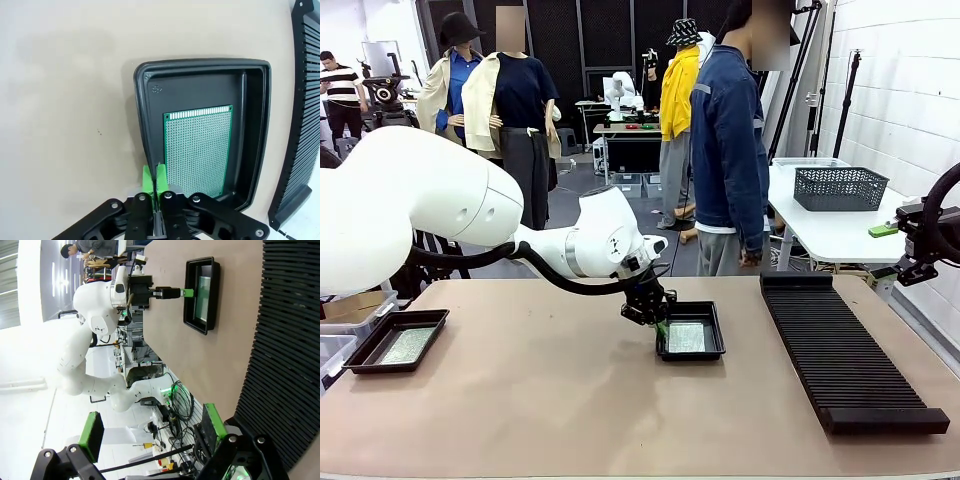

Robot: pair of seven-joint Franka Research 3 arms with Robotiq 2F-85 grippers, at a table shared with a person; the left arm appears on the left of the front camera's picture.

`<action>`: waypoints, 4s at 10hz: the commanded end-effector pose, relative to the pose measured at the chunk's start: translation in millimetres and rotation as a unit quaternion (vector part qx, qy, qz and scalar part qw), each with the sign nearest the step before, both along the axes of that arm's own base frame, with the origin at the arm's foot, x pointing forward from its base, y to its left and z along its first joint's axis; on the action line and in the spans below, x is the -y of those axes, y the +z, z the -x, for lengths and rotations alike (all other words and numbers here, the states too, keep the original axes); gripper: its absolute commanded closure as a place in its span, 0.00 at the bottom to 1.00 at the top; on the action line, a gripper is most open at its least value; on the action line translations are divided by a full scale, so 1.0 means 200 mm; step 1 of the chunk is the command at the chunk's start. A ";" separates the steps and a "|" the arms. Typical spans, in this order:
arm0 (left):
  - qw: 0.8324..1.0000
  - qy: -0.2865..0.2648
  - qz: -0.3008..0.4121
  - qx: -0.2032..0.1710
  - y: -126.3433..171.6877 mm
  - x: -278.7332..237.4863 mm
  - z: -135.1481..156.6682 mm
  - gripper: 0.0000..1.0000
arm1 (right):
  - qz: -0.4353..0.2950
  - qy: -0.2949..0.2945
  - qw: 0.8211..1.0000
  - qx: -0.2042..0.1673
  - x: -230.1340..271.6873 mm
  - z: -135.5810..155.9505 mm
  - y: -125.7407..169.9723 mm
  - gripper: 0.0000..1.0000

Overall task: Inspect and transfer BCBs to ESD trays.
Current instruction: Pick up the ESD tray and place it on the left side of the table.

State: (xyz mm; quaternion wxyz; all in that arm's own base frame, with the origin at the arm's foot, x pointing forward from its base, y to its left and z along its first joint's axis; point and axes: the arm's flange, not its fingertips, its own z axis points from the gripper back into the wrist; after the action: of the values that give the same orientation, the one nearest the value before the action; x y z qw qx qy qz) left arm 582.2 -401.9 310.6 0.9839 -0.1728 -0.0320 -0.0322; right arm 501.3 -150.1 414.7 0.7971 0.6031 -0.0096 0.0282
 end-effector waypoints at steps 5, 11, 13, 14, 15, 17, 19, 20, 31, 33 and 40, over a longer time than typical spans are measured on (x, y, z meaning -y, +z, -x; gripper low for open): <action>1.000 0.001 0.002 0.004 0.00 0.00 0.00 1.00 | 0.001 -0.001 1.000 0.001 -0.01 0.01 0.00 0.00; 1.000 -0.012 -0.003 0.008 0.04 -0.19 0.04 1.00 | 0.001 -0.001 1.000 0.001 -0.01 0.01 0.00 0.00; 1.000 -0.019 -0.006 0.010 0.05 -0.29 0.07 1.00 | 0.001 -0.001 1.000 0.001 -0.01 0.01 0.00 0.00; 1.000 -0.020 -0.002 0.014 0.06 -0.33 0.08 1.00 | 0.001 -0.001 1.000 0.001 -0.01 0.01 0.00 0.00; 1.000 -0.022 0.000 0.016 0.07 -0.38 0.08 1.00 | 0.001 -0.001 1.000 0.001 -0.01 0.01 0.00 0.00; 1.000 -0.023 -0.004 0.016 0.08 -0.49 0.10 1.00 | 0.001 -0.001 1.000 0.001 -0.01 0.01 0.00 0.00; 1.000 -0.016 -0.006 0.016 0.09 -0.60 0.09 1.00 | 0.001 -0.001 1.000 0.001 -0.01 0.01 0.00 0.00; 1.000 -0.015 -0.009 0.011 0.09 -0.65 0.08 1.00 | 0.001 -0.001 1.000 0.001 -0.01 0.01 0.00 0.00; 0.998 0.018 -0.060 -0.027 0.08 -1.27 -0.03 1.00 | 0.001 -0.001 1.000 0.001 -0.01 0.01 0.00 0.00; 0.997 0.022 -0.066 -0.028 0.08 -1.39 -0.02 1.00 | 0.001 -0.001 1.000 0.001 -0.01 0.01 0.00 0.00; 0.995 0.011 -0.094 -0.032 0.10 -1.72 0.17 1.00 | 0.001 -0.001 1.000 0.001 -0.01 0.01 0.00 0.00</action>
State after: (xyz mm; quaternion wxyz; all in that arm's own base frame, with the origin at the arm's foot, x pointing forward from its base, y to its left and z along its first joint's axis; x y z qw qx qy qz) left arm 559.8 -68.9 326.9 0.9958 -0.0911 0.0045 -0.0081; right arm 501.2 -150.2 414.7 0.7971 0.6031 -0.0097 0.0281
